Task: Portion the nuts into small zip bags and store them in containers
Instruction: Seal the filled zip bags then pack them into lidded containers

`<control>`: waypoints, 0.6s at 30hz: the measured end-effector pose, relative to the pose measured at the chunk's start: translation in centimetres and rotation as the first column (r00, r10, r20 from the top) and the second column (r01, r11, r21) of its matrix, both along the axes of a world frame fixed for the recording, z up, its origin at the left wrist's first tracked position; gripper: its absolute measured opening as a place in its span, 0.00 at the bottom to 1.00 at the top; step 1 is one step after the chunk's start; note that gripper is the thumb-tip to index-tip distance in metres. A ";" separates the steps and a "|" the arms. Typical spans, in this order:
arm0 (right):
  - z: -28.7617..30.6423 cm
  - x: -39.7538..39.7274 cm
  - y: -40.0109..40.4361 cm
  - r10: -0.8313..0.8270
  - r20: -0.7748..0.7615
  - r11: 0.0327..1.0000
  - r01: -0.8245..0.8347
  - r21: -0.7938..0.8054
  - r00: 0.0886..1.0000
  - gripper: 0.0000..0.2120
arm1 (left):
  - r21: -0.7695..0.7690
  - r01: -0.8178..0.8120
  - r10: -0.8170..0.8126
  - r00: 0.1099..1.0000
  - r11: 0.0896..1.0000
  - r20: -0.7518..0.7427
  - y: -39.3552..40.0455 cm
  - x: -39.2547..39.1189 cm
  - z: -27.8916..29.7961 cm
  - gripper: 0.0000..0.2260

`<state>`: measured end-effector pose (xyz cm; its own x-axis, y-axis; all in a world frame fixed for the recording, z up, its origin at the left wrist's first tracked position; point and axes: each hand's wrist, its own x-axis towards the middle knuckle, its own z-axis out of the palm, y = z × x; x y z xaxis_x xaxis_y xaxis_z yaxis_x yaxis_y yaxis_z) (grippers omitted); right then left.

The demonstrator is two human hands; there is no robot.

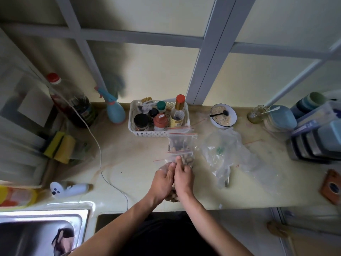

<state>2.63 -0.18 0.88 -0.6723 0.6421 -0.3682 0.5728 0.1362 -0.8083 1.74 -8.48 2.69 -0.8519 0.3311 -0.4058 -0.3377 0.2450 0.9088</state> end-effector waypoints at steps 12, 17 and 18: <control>-0.9 0.6 1.5 0.077 -0.072 0.997 -0.078 -0.013 0.994 0.15 | 0.068 -0.357 0.345 0.927 0.932 0.144 -0.5 -1.1 -1.4 0.20; -2.7 0.6 0.7 0.082 -0.057 0.979 -0.091 -0.183 0.995 0.24 | 0.185 -0.477 0.366 0.826 0.860 0.429 -0.4 -1.1 -0.6 0.19; -2.9 0.6 0.7 0.079 -0.053 0.979 -0.088 -0.185 0.995 0.23 | 0.196 -0.492 0.366 0.812 0.848 0.455 -0.4 -1.2 -0.6 0.19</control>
